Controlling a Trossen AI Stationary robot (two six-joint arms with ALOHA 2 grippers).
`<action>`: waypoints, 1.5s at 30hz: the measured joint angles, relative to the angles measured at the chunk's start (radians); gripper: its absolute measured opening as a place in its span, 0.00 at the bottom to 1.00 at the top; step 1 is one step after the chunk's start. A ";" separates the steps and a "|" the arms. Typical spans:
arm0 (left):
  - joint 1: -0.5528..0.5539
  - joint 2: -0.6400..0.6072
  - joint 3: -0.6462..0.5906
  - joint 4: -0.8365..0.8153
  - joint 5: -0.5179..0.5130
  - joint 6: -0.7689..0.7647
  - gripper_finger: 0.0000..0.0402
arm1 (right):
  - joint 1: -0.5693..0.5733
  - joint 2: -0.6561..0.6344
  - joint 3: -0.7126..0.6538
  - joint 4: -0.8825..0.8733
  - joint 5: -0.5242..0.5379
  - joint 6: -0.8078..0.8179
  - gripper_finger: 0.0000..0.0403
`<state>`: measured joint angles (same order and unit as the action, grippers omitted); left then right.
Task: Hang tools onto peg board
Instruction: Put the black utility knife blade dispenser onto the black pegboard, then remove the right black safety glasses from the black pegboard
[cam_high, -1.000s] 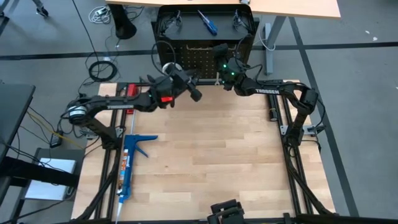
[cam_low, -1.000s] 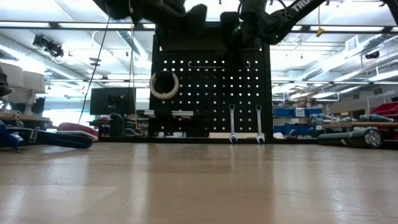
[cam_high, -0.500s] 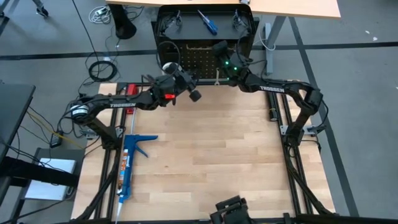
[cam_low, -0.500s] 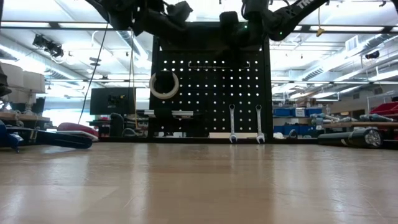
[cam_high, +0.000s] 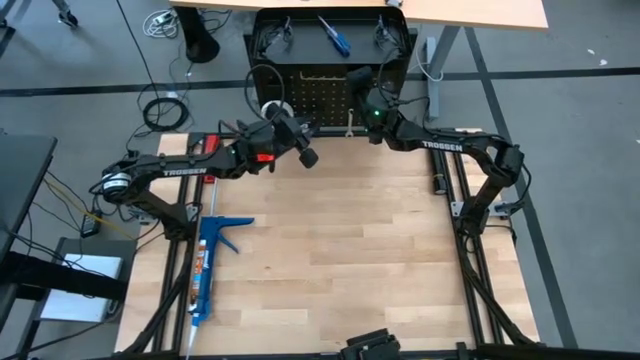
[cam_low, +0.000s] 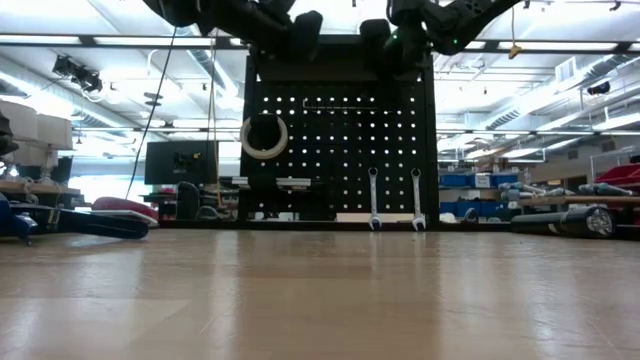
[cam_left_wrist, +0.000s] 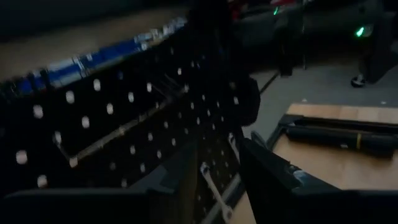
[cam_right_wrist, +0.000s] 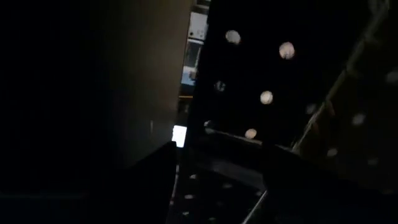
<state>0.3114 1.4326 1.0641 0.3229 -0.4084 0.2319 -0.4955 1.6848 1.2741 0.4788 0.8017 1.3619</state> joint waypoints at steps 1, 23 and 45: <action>0.000 -0.011 -0.001 -0.027 -0.001 -0.012 0.31 | 0.003 0.000 0.000 0.003 0.002 0.024 0.58; -0.080 -0.151 0.000 -0.152 0.002 -0.056 0.31 | 0.072 -0.009 0.000 0.021 -0.152 -0.273 0.56; -0.098 -0.297 0.070 -0.626 0.277 -0.389 0.31 | 0.175 -0.129 -0.001 -0.447 -0.476 -0.738 0.55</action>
<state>0.2131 1.1358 1.1342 -0.3026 -0.1318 -0.1574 -0.3206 1.5558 1.2736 0.0321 0.3256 0.6243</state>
